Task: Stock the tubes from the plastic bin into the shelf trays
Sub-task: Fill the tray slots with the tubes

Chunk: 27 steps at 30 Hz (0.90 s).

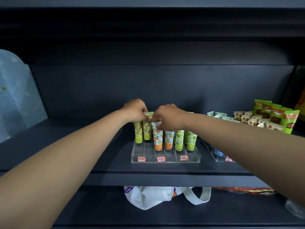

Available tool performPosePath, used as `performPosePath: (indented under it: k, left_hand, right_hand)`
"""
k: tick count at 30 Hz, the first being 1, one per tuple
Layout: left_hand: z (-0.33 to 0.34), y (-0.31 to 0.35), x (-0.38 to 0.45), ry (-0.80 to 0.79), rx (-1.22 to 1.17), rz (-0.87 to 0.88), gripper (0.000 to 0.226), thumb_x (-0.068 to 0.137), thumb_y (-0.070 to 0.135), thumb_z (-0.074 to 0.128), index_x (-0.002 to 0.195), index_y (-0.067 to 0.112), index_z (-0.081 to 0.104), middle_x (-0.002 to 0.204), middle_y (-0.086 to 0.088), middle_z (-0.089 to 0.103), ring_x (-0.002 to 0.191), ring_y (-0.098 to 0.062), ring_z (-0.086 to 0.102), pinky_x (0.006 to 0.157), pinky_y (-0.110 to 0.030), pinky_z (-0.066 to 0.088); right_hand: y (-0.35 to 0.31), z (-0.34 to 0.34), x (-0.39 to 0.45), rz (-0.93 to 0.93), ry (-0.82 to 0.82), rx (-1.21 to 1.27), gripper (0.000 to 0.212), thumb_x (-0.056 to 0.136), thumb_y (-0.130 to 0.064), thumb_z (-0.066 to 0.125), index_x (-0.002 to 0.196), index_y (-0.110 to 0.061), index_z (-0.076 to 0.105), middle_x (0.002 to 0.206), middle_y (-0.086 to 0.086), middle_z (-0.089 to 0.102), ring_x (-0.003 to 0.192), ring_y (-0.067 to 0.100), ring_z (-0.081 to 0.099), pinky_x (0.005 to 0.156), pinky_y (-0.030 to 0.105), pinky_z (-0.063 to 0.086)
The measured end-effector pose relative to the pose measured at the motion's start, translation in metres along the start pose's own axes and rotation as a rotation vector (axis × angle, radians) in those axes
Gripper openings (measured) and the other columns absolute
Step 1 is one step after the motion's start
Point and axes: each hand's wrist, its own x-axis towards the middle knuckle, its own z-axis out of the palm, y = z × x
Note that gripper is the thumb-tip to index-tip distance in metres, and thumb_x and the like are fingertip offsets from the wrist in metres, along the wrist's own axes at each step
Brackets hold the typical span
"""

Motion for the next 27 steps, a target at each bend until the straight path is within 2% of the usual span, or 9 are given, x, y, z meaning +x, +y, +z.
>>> performPosePath:
  k: [5,9,11,16,27]
  left_hand:
    - [0.004,0.000,0.003,-0.003,0.029,0.022,0.021,0.076,0.028,0.075,0.064,0.018,0.060,0.067,0.004,0.054,0.085,-0.021,0.054,0.069,-0.028,0.037]
    - [0.008,-0.004,0.005,0.017,-0.011,0.024,0.016,0.076,0.027,0.076,0.084,0.013,0.072,0.090,0.002,0.066,0.106,-0.023,0.055,0.086,-0.033,0.047]
    - [0.008,-0.006,0.007,0.029,-0.031,0.020,0.016,0.076,0.025,0.076,0.088,0.014,0.074,0.090,0.006,0.066,0.110,-0.023,0.055,0.091,-0.036,0.047]
    - [0.007,-0.006,0.009,0.027,-0.019,0.024,0.014,0.077,0.025,0.075,0.087,0.015,0.074,0.083,0.009,0.062,0.110,-0.023,0.055,0.093,-0.036,0.047]
    - [0.001,-0.005,0.004,0.052,-0.025,0.015,0.017,0.075,0.026,0.076,0.091,0.018,0.074,0.086,0.011,0.061,0.114,-0.023,0.053,0.097,-0.040,0.046]
  right_hand:
    - [0.002,0.001,0.000,0.000,0.026,-0.046,0.033,0.088,-0.026,0.064,0.119,-0.017,0.062,0.118,-0.001,0.061,0.111,0.021,0.053,0.100,0.036,0.030]
    - [0.006,0.000,0.001,0.014,0.043,-0.043,0.030,0.087,-0.027,0.064,0.116,-0.018,0.064,0.116,-0.004,0.062,0.111,0.019,0.054,0.098,0.035,0.030]
    - [0.007,0.000,0.002,0.019,0.050,-0.031,0.029,0.087,-0.028,0.065,0.115,-0.019,0.064,0.115,-0.005,0.063,0.111,0.018,0.054,0.097,0.034,0.030]
    - [0.008,0.001,0.002,0.024,0.056,-0.026,0.030,0.088,-0.028,0.063,0.117,-0.018,0.063,0.117,-0.004,0.062,0.112,0.019,0.054,0.098,0.035,0.030]
    - [0.012,-0.002,0.000,0.023,0.059,-0.014,0.023,0.087,-0.028,0.065,0.109,-0.022,0.067,0.112,-0.008,0.064,0.112,0.016,0.053,0.094,0.033,0.029]
